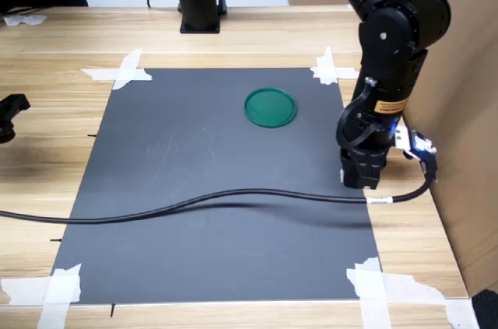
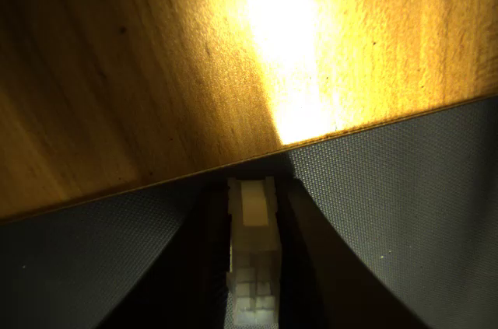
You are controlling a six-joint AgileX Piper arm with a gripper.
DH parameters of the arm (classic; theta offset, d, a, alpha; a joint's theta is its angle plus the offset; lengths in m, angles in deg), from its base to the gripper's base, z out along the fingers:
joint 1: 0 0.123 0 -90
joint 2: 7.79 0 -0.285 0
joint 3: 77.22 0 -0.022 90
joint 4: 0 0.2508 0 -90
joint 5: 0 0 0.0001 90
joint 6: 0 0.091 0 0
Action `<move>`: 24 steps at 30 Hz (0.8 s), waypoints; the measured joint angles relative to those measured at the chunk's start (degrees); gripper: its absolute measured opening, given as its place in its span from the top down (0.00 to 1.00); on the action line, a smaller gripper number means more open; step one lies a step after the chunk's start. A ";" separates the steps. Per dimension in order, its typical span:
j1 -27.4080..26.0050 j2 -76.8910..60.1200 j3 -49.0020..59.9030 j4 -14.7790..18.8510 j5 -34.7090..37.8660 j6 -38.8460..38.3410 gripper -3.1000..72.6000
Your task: Grasp a white terminal and put it in the green lid.
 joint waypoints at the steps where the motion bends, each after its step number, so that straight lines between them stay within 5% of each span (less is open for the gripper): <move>1: 0.00 0.00 0.00 0.05 0.00 0.13 0.83; 19: 0.00 -11.75 0.88 2.31 6.19 12.75 0.84; 24: -2.43 -19.60 12.65 7.07 2.80 12.75 0.84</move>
